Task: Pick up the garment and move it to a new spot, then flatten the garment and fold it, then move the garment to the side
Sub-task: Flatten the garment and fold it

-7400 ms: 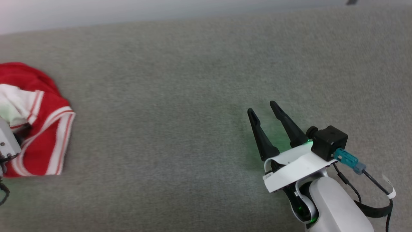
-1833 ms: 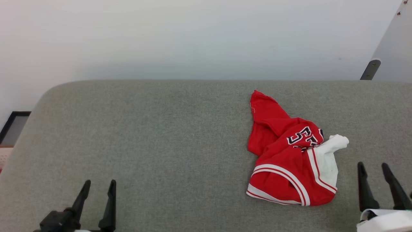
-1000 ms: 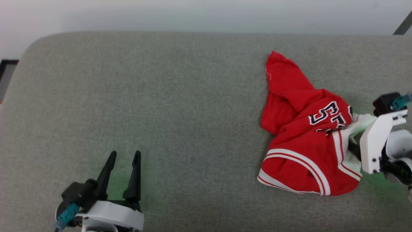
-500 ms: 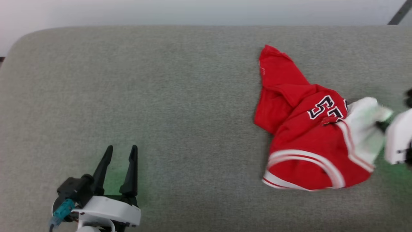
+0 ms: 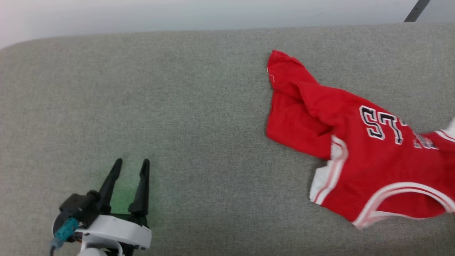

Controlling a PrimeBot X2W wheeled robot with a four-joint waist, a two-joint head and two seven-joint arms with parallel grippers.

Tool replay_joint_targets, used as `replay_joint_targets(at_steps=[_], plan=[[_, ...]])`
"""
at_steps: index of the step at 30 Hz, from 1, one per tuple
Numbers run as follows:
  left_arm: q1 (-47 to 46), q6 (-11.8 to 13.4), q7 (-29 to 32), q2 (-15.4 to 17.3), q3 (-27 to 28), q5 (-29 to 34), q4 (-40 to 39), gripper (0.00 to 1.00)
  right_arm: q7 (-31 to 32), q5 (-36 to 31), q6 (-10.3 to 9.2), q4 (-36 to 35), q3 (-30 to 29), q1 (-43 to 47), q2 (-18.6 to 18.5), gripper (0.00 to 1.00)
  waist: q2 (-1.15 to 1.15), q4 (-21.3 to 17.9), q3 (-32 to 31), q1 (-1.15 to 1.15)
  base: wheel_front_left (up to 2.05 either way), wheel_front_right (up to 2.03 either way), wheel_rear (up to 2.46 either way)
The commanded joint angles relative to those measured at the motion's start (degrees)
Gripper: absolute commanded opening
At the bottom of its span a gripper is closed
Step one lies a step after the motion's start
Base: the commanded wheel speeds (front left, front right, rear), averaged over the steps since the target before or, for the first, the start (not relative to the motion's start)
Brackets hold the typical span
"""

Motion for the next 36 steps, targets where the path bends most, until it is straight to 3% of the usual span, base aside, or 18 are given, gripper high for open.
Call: replay_joint_targets(at_steps=[1,7,9,10,11,14,19,22,26,29,30,36], plan=[[-0.7,-0.2,0.0,0.6,0.0,-0.3,-0.1,1.00,-2.4,-4.0,-0.08,1.8,-4.3,-0.6,-0.2,0.00,0.00,-0.1,0.2,0.00,0.00,0.00,0.00],[-1.0,-0.2,0.0,1.7,-0.3,-0.6,0.6,1.00,-7.6,-18.5,-0.07,3.9,-16.7,-2.1,3.5,0.00,0.00,-0.4,0.3,0.00,0.00,0.00,0.00],[-1.3,-0.2,0.0,2.0,-0.8,-0.7,1.0,1.00,-8.6,-20.5,-0.07,3.1,-19.2,-2.6,6.6,0.02,0.00,-0.7,0.2,0.00,0.00,0.00,0.00],[-1.5,-0.2,0.0,2.3,-1.4,-0.9,1.1,1.00,-9.1,-21.3,-0.07,2.6,-20.3,-2.5,7.9,0.42,0.00,-0.8,0.0,0.00,0.00,0.00,0.00],[-1.7,-0.2,0.0,2.7,-1.9,-1.4,1.3,1.00,-9.6,-22.2,-0.08,2.0,-21.1,-2.1,8.7,1.00,0.00,-1.0,-0.2,0.00,0.00,0.00,0.00],[-3.1,-0.2,0.0,4.6,-4.6,-3.0,1.4,1.00,-11.3,-23.9,-0.07,-0.8,-23.2,-0.5,11.5,1.00,0.00,-1.7,-0.8,0.00,0.00,0.00,0.00],[-8.0,-0.2,2.8,11.6,-13.6,-6.9,1.5,1.00,-14.7,-21.5,-0.07,-9.4,-21.8,2.7,17.0,1.00,0.00,-4.3,-2.5,0.00,0.00,0.00,0.00],[-11.9,-0.2,7.6,15.5,-19.6,-11.8,0.0,1.00,-15.4,-19.4,-0.07,-16.7,-18.3,5.9,20.7,1.00,0.00,-6.8,-3.3,0.00,0.00,0.00,0.00],[-17.7,-0.2,19.1,19.6,-29.6,-20.7,-1.8,1.00,-14.4,-16.0,-0.07,-26.9,-13.5,10.7,25.5,1.00,0.00,-10.8,-3.9,0.00,0.00,0.00,0.00],[-21.9,-0.2,28.5,20.6,-36.2,-28.9,-3.3,1.00,-13.2,-13.9,-0.07,-33.6,-11.0,14.5,27.9,1.00,0.00,-13.6,-4.0,0.00,0.00,0.00,0.00],[-21.9,-0.2,28.5,20.6,-36.2,-28.9,-3.3,1.00,-13.2,-13.9,-0.07,-33.6,-11.0,14.5,27.9,1.00,0.00,-13.6,-4.0,0.00,0.00,0.00,0.00],[-28.7,-0.2,43.2,20.1,-43.3,-43.7,-1.7,1.00,-10.7,-10.5,-0.07,-42.3,-8.6,19.6,30.4,1.00,0.00,-19.3,-3.0,0.00,0.00,0.00,0.00]])
